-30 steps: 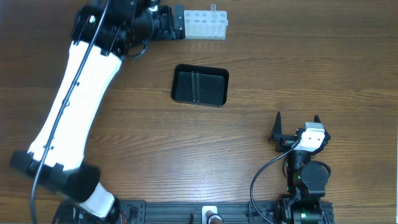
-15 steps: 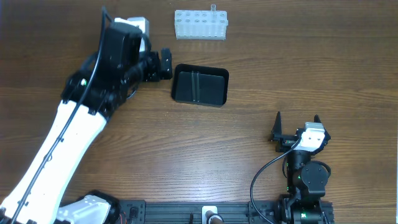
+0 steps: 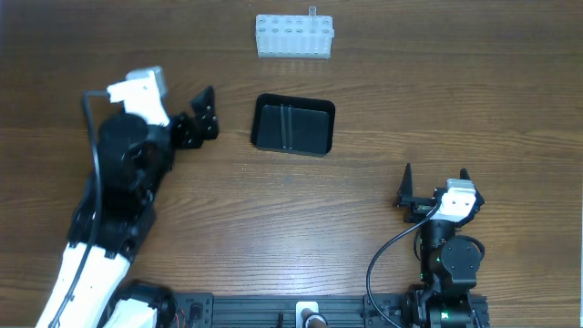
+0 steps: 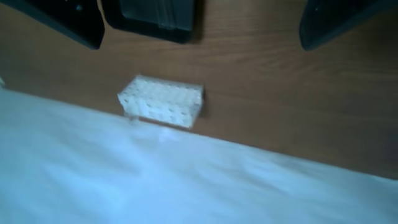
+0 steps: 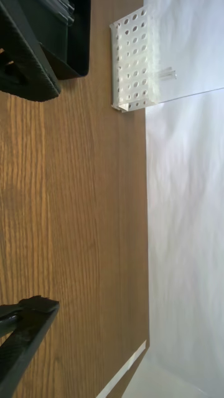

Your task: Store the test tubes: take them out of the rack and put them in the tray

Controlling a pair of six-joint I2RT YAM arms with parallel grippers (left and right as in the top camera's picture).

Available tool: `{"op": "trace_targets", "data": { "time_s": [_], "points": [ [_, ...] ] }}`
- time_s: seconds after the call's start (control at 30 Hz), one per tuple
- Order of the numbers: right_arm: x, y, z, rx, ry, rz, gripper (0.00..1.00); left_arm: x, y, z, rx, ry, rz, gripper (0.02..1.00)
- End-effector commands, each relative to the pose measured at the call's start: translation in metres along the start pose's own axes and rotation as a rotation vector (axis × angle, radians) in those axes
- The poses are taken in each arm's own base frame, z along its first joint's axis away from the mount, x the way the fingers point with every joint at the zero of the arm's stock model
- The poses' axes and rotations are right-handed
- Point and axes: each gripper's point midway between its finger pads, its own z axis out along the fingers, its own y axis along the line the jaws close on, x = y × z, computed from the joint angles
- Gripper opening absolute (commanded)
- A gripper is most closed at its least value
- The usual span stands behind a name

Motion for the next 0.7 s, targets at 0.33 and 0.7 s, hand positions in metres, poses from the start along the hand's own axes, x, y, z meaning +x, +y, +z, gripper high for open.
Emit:
{"op": "trace_targets", "data": {
  "time_s": [0.33,0.7],
  "points": [
    [0.002,0.003,0.000,-0.015,-0.001,-0.001,0.993,-0.005,0.043,-0.040,-0.003,-0.332,-0.009,0.998],
    [0.002,0.003,0.000,-0.014,-0.001,-0.001,0.991,0.017,0.063,-0.071,0.022,-0.532,0.021,0.996]
  ]
}}
